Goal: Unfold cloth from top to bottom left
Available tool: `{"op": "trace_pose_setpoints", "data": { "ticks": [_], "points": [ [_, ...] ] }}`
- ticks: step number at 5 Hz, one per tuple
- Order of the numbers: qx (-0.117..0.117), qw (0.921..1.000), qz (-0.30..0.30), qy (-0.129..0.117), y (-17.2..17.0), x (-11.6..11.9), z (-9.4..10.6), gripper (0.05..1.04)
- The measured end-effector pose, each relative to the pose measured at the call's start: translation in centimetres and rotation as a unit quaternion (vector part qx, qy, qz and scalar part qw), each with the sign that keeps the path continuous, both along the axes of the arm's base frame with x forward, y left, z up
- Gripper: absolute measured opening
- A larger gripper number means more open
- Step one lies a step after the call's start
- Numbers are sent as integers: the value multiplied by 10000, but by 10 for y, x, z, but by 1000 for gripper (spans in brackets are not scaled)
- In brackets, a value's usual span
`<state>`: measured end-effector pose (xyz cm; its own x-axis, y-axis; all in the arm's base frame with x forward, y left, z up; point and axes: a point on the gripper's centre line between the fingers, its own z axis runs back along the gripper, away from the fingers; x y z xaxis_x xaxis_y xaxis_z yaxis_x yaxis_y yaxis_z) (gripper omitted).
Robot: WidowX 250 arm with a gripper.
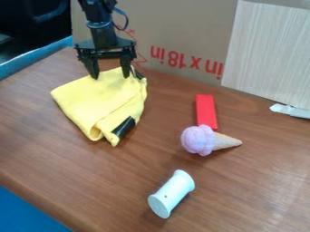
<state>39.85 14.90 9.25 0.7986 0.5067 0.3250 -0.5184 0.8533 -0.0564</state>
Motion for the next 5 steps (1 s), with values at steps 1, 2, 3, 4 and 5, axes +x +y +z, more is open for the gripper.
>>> {"op": "trace_pose_setpoints", "data": {
  "ticks": [1, 2, 3, 4, 5],
  "points": [
    [-87, 9998, 27, 172, -1, -2, -15, 1001],
    [-175, 9995, 193, 155, -6, 0, -18, 1001],
    [-147, 9994, 305, 6, -12, 12, -5, 1001],
    [-147, 9988, 446, -152, -15, 20, 5, 1001],
    [-67, 9987, 500, -117, -20, 21, 7, 1001]
  ]
}}
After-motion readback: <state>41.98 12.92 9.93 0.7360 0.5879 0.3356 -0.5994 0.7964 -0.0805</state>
